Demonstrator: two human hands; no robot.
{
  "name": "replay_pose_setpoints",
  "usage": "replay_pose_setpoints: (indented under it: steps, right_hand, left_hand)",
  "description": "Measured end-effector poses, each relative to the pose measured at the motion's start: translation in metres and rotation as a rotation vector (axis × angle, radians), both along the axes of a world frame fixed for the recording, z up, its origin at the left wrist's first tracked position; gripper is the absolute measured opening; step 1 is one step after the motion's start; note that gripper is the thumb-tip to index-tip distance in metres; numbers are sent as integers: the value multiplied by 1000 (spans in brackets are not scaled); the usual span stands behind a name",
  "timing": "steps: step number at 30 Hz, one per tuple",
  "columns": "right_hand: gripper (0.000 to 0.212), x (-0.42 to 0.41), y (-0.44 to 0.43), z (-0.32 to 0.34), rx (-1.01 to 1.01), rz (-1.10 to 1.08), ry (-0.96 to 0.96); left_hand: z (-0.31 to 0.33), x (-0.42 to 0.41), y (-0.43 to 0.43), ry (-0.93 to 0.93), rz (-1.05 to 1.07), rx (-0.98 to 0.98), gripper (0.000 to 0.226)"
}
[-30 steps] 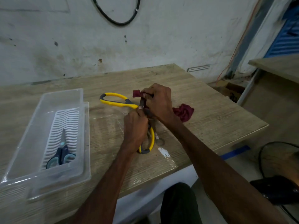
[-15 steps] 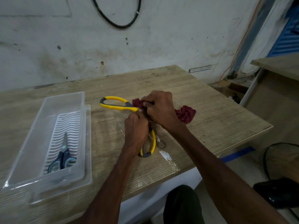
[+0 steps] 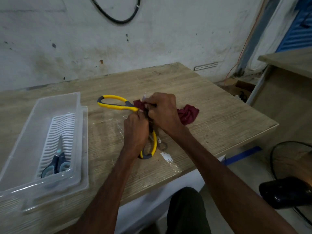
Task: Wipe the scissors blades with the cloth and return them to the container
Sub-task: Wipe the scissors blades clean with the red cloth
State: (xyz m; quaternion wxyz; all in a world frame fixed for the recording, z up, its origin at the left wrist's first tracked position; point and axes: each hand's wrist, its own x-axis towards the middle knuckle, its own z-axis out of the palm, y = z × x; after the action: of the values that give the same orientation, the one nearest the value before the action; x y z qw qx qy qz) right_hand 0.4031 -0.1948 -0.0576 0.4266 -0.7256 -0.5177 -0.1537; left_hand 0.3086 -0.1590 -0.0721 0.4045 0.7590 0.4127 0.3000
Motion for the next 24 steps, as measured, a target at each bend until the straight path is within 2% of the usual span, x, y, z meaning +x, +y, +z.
replay_pose_setpoints:
  steps: [5, 9, 12, 16, 20, 24]
  right_hand:
    - [27, 15, 20, 9, -39, -81, 71]
    - [17, 3, 7, -6, 3, -10, 57]
    - [18, 4, 1, -1, 30, 34, 47]
    - [27, 19, 23, 14, -27, -57, 43]
    - [22, 17, 19, 11, -39, -17, 16]
    - [20, 7, 1, 3, -22, 37, 48]
  left_hand:
    - [7, -2, -2, 76, -23, 78, 38]
    - [0, -1, 2, 103, -26, 128, 32]
    - [3, 0, 1, 83, -27, 102, 35]
    - [8, 2, -2, 50, 3, 49, 39]
    - [5, 1, -1, 12, 1, -29, 33]
    - [3, 1, 2, 39, -4, -4, 33]
